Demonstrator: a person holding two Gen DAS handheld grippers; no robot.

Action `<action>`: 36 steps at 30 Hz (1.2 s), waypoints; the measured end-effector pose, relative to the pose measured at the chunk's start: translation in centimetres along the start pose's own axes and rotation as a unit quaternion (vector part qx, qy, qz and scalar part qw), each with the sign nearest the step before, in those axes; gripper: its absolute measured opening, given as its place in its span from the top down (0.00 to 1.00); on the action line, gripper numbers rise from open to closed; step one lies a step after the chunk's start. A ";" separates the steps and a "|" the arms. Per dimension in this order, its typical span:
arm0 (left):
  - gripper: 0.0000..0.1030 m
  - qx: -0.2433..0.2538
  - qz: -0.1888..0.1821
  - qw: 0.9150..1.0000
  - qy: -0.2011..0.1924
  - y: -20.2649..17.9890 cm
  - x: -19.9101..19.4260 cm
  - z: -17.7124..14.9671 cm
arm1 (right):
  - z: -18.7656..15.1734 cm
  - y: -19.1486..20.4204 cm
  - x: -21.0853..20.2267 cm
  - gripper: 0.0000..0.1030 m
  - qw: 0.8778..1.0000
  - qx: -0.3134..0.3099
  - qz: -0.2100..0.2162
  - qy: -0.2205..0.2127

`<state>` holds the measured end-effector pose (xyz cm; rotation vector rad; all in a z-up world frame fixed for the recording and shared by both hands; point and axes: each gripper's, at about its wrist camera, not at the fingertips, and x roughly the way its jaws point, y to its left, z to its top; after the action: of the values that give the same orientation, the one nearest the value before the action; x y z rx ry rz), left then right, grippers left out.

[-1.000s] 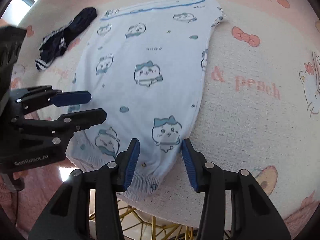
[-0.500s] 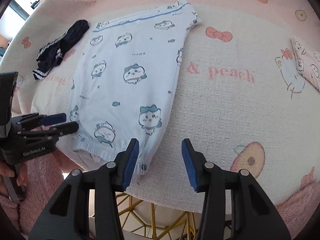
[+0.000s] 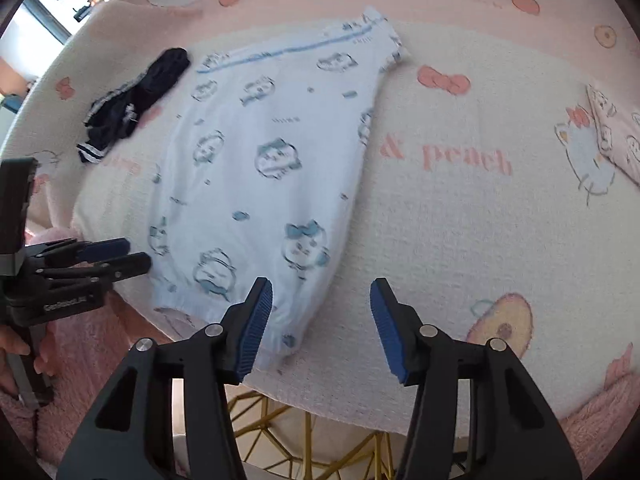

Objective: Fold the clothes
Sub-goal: 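Move both grippers to the elastic leg cuffs of the white printed pants, then grasp the leg cuffs with both grippers and lift them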

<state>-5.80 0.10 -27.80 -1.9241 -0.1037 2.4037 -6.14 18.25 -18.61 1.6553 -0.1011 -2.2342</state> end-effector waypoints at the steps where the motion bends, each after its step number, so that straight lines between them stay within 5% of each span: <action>1: 0.50 0.011 0.000 1.000 -0.006 -0.5 0.3 0.2 | 0.2 0.4 0.4 0.49 1.000 -0.003 -0.002 0.002; 3: 0.50 0.033 0.001 0.999 -0.015 -1.3 0.9 0.6 | 0.4 1.2 1.7 0.49 1.000 -0.013 -0.018 0.016; 6: 0.49 0.059 0.021 0.997 0.037 1.4 3.2 1.5 | -0.5 0.7 3.6 0.49 0.998 -0.020 -0.041 0.053; 11: 0.38 0.056 0.034 0.996 0.054 2.3 2.5 0.6 | -1.3 -0.5 2.3 0.45 0.997 -0.016 -0.052 0.049; 17: 0.38 0.050 0.022 0.999 0.004 1.6 0.3 2.0 | -0.3 -0.8 -0.1 0.45 0.999 -0.007 -0.039 0.009; 20: 0.38 0.064 0.017 0.998 0.024 2.5 0.9 1.4 | -0.7 -1.1 2.1 0.45 0.998 -0.001 -0.049 0.048; 25: 0.36 0.000 0.020 0.999 0.043 5.3 0.5 0.6 | -2.0 -3.2 0.8 0.43 0.998 0.033 0.000 0.056; 28: 0.36 -0.062 -0.027 0.997 0.036 6.7 -0.3 -0.1 | -2.8 -5.3 -0.8 0.43 0.993 0.076 0.075 0.043; 33: 0.36 -0.077 -0.082 0.993 0.027 5.3 0.0 -0.6 | -1.6 -2.7 0.7 0.43 0.997 0.037 0.057 0.032; 36: 0.36 -0.055 -0.058 0.996 0.033 4.6 0.3 -0.7 | -1.3 0.1 4.9 0.43 0.998 0.004 0.030 0.051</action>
<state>-5.25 -4.40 -28.63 -1.9817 -0.3398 2.3026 -6.18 16.77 -23.48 1.7448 -0.1314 -2.1037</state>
